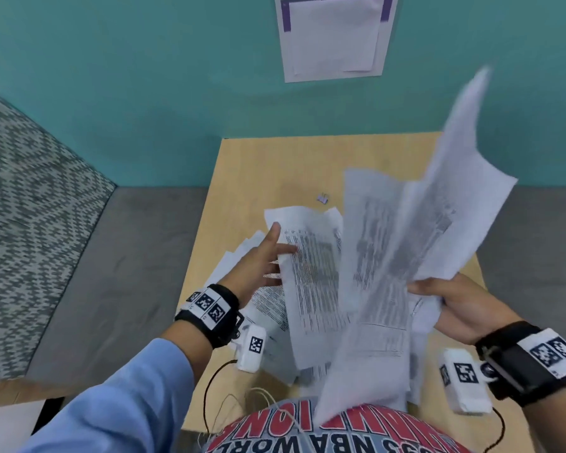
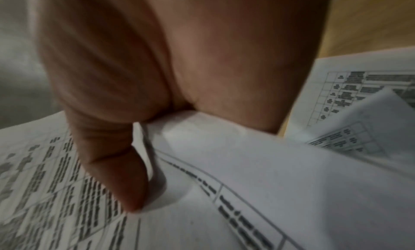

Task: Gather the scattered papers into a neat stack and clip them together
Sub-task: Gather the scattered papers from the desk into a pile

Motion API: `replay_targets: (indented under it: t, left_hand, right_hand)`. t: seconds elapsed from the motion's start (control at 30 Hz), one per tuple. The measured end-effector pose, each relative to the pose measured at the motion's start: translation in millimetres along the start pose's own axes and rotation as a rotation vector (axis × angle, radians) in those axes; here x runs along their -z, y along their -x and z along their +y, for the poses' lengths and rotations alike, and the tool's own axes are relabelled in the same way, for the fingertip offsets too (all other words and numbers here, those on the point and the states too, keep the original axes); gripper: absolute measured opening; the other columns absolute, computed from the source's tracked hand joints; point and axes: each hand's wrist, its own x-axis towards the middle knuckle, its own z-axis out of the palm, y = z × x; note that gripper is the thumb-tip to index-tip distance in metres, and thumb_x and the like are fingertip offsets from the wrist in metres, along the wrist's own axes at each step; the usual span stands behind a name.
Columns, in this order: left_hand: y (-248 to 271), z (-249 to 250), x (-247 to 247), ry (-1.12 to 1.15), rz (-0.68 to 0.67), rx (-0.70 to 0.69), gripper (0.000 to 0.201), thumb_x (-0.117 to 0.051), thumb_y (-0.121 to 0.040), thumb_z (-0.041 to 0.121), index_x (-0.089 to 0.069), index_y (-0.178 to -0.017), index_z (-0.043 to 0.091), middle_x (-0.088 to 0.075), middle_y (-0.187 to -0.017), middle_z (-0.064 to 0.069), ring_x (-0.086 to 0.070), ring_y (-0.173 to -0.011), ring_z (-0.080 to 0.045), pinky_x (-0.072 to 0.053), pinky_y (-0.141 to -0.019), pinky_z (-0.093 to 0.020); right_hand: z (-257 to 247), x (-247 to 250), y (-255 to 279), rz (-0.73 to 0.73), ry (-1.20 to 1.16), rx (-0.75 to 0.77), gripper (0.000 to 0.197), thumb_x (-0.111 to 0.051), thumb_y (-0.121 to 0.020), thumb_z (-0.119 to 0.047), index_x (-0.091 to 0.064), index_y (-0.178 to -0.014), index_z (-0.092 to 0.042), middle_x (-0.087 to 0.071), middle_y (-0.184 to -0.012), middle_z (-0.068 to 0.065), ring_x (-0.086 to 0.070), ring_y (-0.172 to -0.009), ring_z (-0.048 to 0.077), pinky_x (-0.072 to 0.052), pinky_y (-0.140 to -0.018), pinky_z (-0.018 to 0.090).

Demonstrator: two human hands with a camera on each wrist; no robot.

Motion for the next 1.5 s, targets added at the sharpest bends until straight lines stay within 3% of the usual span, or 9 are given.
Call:
replay_targets:
  t: [0.13,0.27,0.43,0.6,0.8,1.0,1.17,1.37,1.5]
  left_hand:
    - [3,13,-23,0.049,-0.187,0.013,0.103,-0.023,-0.085,0.096,-0.078,-0.128,0.02,-0.072,-0.137,-0.018,-0.069,-0.122,-0.036,-0.054,-0.109,-0.046]
    - [5,37,-44,0.169,-0.224,-0.02,0.09,-0.023,-0.084,0.091,-0.084,-0.096,0.027,-0.074,-0.092,0.001,-0.069,-0.087,-0.017,-0.055,-0.081,-0.032]
    - [-23,19,-35,-0.102,-0.051,-0.021,0.084,-0.027,-0.093,0.088,-0.076,-0.131,0.03,-0.066,-0.148,0.003,-0.065,-0.129,-0.019,-0.051,-0.115,-0.047]
    - [-28,29,-53,0.158,-0.21,0.072,0.112,-0.024,-0.081,0.101,-0.07,-0.141,0.018,-0.067,-0.146,-0.017,-0.059,-0.14,-0.039,-0.036,-0.126,-0.06]
    - [-13,62,-59,0.51,-0.288,0.026,0.118,-0.021,-0.081,0.099,-0.061,-0.149,0.011,-0.069,-0.144,-0.017,-0.068,-0.131,-0.034,-0.045,-0.118,-0.052]
    - [-9,46,-31,0.615,-0.393,-0.039,0.11,-0.045,-0.081,0.091,-0.053,-0.155,0.011,-0.058,-0.155,-0.02,-0.052,-0.147,-0.039,-0.033,-0.127,-0.057]
    - [5,40,-37,0.246,-0.284,-0.118,0.08,-0.077,-0.078,0.072,-0.067,-0.138,0.021,-0.077,-0.134,-0.005,-0.072,-0.127,-0.025,-0.052,-0.115,-0.048]
    - [8,36,-28,-0.161,0.207,-0.28,0.03,-0.092,-0.083,0.03,-0.08,-0.11,0.023,-0.085,-0.106,0.005,-0.082,-0.098,-0.013,-0.065,-0.096,-0.047]
    - [12,34,-16,-0.142,0.137,-0.245,0.039,-0.093,-0.082,0.026,-0.079,-0.118,0.019,-0.085,-0.111,0.003,-0.081,-0.104,-0.016,-0.063,-0.099,-0.047]
  right_hand:
    - [-4,5,-7,0.038,0.008,0.009,0.048,-0.055,-0.084,0.013,-0.076,-0.123,-0.004,-0.07,-0.134,0.024,-0.07,-0.121,0.039,-0.054,-0.105,0.054]
    - [2,6,-18,0.126,0.004,0.001,0.044,-0.067,-0.078,0.008,-0.075,-0.121,0.003,-0.065,-0.138,0.03,-0.068,-0.122,0.042,-0.053,-0.106,0.053]
    - [-14,-12,-10,-0.024,-0.009,0.004,0.044,-0.074,-0.075,0.007,-0.078,-0.119,0.0,-0.069,-0.132,0.029,-0.075,-0.109,0.038,-0.062,-0.092,0.05]
    - [-25,-33,-15,-0.205,-0.008,-0.007,0.079,-0.095,-0.062,-0.003,-0.065,-0.135,0.006,-0.068,-0.134,0.029,-0.07,-0.12,0.042,-0.057,-0.1,0.055]
    - [-20,-5,-27,0.084,0.019,0.014,0.052,-0.057,-0.091,0.013,-0.062,-0.141,-0.002,-0.067,-0.14,0.021,-0.068,-0.125,0.037,-0.055,-0.103,0.049]
    - [-5,21,-27,0.355,0.203,0.084,0.045,-0.061,-0.093,0.016,-0.068,-0.133,-0.003,-0.075,-0.128,0.015,-0.078,-0.102,0.024,-0.065,-0.082,0.035]
    - [-3,9,-26,0.363,0.315,0.087,0.038,-0.066,-0.092,0.012,-0.07,-0.124,-0.009,-0.079,-0.116,0.006,-0.078,-0.093,0.015,-0.063,-0.069,0.023]
    - [4,9,-27,0.408,0.302,0.104,0.041,-0.065,-0.094,0.011,-0.064,-0.134,0.002,-0.075,-0.121,0.015,-0.07,-0.114,0.033,-0.055,-0.083,0.036]
    - [6,7,-24,0.35,0.267,0.09,0.044,-0.065,-0.094,0.011,-0.066,-0.135,-0.005,-0.075,-0.128,0.015,-0.071,-0.117,0.036,-0.057,-0.093,0.047]
